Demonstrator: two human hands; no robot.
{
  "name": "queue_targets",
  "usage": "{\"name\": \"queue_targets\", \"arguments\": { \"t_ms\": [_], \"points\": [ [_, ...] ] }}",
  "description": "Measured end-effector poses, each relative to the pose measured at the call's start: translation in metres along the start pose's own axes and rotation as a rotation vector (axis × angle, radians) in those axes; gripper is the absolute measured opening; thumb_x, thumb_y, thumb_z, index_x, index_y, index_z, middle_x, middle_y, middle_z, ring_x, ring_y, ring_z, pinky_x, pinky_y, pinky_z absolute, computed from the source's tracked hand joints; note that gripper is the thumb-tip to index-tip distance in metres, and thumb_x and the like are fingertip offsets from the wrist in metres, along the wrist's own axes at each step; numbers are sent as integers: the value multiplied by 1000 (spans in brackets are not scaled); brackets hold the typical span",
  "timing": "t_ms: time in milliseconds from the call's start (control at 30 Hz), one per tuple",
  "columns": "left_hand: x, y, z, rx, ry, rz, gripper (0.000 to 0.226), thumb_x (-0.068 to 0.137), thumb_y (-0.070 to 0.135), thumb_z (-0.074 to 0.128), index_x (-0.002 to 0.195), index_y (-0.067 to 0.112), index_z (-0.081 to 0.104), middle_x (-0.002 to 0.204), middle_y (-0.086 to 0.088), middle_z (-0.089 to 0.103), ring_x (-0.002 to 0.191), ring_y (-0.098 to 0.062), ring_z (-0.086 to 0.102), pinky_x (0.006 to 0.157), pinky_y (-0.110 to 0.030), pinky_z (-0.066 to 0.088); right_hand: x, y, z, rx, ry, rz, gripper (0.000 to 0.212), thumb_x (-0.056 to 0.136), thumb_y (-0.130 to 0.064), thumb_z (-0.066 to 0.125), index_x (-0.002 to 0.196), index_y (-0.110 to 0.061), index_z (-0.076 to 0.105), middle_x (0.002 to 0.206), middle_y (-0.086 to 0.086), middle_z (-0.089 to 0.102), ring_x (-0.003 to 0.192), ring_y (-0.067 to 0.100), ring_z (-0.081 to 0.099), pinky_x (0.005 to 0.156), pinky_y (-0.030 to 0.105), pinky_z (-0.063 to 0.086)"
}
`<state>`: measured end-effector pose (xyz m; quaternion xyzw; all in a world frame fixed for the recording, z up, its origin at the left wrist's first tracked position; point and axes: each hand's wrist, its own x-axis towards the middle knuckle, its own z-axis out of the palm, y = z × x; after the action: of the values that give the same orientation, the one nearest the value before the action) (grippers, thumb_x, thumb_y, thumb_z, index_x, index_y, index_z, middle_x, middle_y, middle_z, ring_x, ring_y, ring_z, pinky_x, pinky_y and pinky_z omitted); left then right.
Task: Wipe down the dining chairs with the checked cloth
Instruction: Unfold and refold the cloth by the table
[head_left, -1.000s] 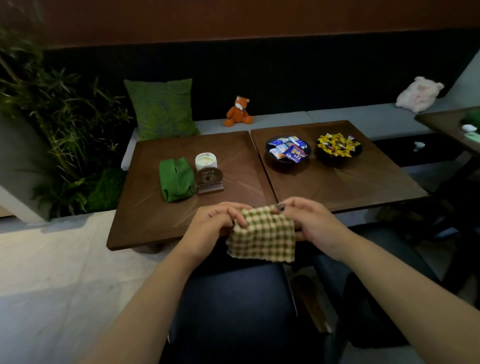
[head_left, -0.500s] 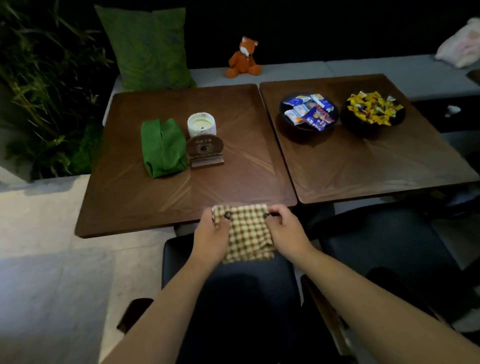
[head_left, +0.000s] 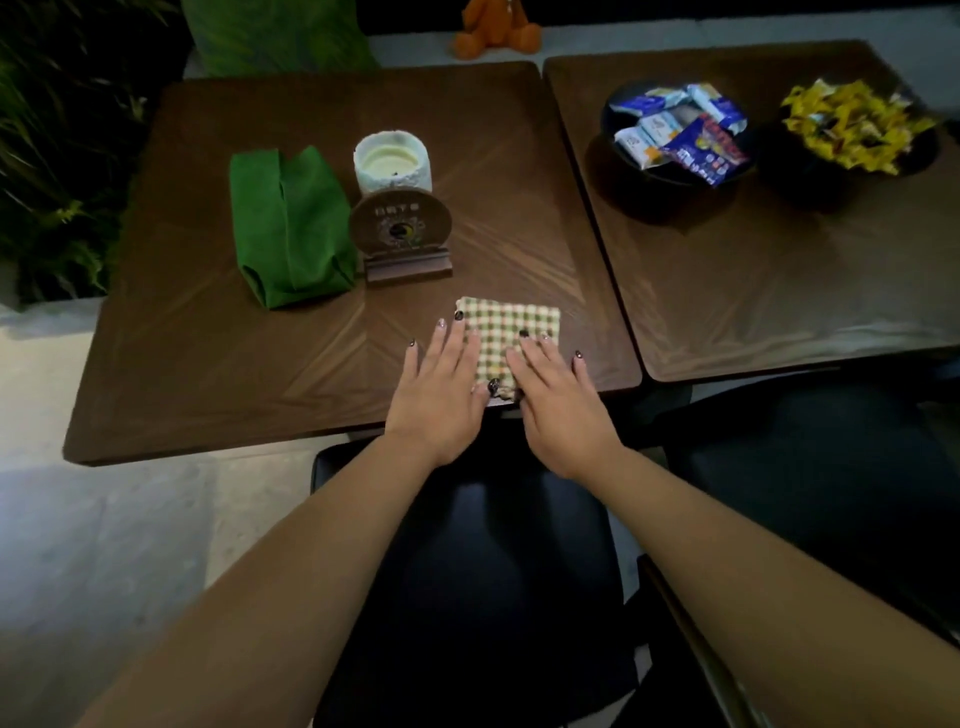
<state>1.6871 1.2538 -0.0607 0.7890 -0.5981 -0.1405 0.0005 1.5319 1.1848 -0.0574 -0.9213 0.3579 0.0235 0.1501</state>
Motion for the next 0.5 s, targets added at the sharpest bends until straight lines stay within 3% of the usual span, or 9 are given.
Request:
{"name": "queue_targets", "arguments": {
  "t_ms": [167, 300, 500],
  "points": [
    [21, 4, -8, -47, -38, -118, 66, 103, 42, 27, 155, 16, -4, 163, -9, -8, 149, -26, -11, 119, -47, 2, 34, 13, -25, 90, -89, -30, 58, 97, -11, 35, 152, -22, 19, 161, -4, 7, 148, 14, -3, 117, 47, -3],
    [16, 12, -14, -103, -103, -159, 69, 102, 42, 29, 155, 12, -4, 163, -12, -7, 149, -28, -10, 120, -45, 5, 40, 15, -42, 33, -208, -45, 63, 93, -6, 35, 152, -21, 18, 161, -1, 4, 148, 17, -4, 119, 45, 0],
    [-8, 11, -70, -208, -88, -139, 69, 103, 38, 33, 153, 2, 2, 162, -15, -2, 150, -26, -5, 121, -39, 7, 18, -3, -77, 393, -34, 86, 62, 94, -15, 43, 151, -13, 19, 155, 8, 27, 143, 22, 23, 116, 34, 23]
  ]
}}
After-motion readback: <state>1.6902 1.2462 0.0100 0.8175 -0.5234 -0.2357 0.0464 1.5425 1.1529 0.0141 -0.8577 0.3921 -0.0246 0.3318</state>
